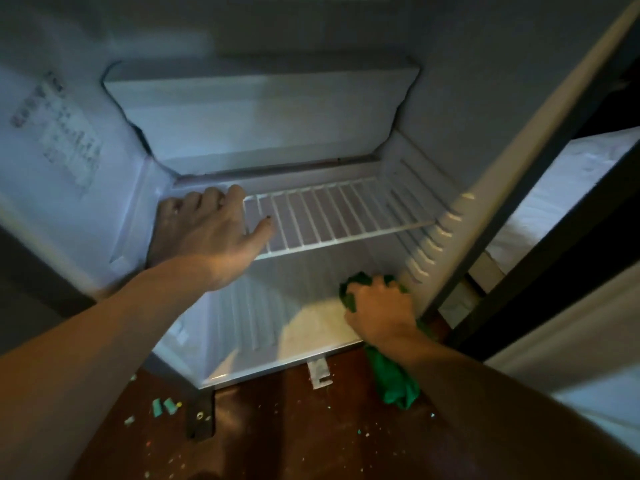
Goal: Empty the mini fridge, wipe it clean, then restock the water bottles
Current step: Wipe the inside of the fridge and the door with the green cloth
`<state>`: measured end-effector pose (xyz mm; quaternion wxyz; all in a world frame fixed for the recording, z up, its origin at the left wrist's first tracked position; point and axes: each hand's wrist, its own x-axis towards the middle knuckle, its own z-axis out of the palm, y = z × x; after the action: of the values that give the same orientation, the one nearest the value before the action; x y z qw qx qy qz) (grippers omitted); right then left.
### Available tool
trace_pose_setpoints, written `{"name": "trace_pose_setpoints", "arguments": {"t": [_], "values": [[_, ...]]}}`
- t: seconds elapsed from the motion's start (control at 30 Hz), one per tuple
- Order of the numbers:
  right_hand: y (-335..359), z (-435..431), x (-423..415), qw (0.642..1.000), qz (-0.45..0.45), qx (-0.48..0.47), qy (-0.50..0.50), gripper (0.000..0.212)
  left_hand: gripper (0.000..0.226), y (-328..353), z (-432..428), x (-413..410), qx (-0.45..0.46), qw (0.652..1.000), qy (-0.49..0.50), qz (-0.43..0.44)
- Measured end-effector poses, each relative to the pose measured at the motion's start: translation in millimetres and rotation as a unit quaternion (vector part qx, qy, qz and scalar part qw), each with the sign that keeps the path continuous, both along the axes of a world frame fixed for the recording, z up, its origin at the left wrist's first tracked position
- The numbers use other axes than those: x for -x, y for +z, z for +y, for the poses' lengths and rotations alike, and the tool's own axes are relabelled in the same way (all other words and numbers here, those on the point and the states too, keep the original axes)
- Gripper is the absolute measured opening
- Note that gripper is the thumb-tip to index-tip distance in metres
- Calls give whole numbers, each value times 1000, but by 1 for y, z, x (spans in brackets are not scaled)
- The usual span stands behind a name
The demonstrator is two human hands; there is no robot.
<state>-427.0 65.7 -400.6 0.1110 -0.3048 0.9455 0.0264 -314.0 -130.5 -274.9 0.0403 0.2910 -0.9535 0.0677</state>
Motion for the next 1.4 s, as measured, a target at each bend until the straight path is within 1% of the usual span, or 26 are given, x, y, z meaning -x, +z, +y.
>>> {"name": "trace_pose_setpoints", "arguments": {"t": [0.1,0.2,0.3,0.37,0.4,0.43,0.47,0.53,0.57,0.6,0.63,0.7,0.73,0.77,0.8,0.83,0.87,0.93,1.0,1.03,1.07,1.1,1.13,1.23,1.33,1.4], "values": [[13,2,-18,998,-44,47,5,42,61,0,2,1,9,1000,-7,12],[44,31,-44,988,-49,143,37,42,54,-1,-5,0,24,999,-19,19],[82,76,-87,968,-1,243,67,48,48,-20,-10,-8,121,987,-100,22],[106,108,-108,957,1,283,63,49,40,-30,-11,-11,108,986,-121,23],[116,126,-116,950,12,308,53,49,36,-25,2,-15,88,990,-109,9],[126,144,-124,937,26,345,35,47,32,-9,22,-21,45,996,-77,-7],[136,161,-130,920,41,391,10,46,26,8,45,-27,17,997,-76,-1],[152,196,-139,886,89,454,-27,46,16,27,94,-37,-28,983,-157,93],[157,213,-142,874,109,471,-40,48,21,46,122,-40,-34,966,-220,129],[164,229,-143,863,128,486,-55,49,31,66,150,-43,-22,942,-291,169],[172,246,-144,852,143,498,-71,50,38,87,176,-42,11,906,-364,216],[190,277,-143,833,169,516,-106,51,32,139,222,-32,59,823,-461,327],[199,291,-143,822,185,524,-122,51,27,166,245,-23,63,792,-480,372],[209,305,-142,811,202,532,-140,51,24,191,266,-13,54,770,-487,409],[220,317,-141,802,218,534,-160,50,23,214,287,-3,34,756,-491,432],[230,328,-139,793,228,536,-178,48,25,233,305,8,2,752,-490,440],[241,340,-137,787,237,536,-194,45,28,248,319,24,-39,763,-483,427],[261,360,-128,780,252,523,-233,44,34,266,342,60,-105,820,-446,342],[273,379,-113,787,267,482,-276,45,45,266,350,97,-147,893,-377,194],[277,385,-104,794,279,450,-298,45,52,262,350,108,-161,919,-338,122],[278,390,-95,800,294,416,-316,45,58,255,348,114,-164,936,-304,65],[278,392,-87,806,303,387,-331,45,60,248,347,115,-152,946,-284,30],[275,391,-78,812,312,359,-338,44,57,241,346,113,-131,952,-278,15],[265,372,-63,822,316,306,-361,43,47,235,345,101,-83,953,-288,29],[254,338,-61,815,335,309,-358,39,46,238,346,99,-87,953,-287,38],[253,306,-65,830,336,322,-307,35,44,238,348,101,-80,954,-288,41]]}}
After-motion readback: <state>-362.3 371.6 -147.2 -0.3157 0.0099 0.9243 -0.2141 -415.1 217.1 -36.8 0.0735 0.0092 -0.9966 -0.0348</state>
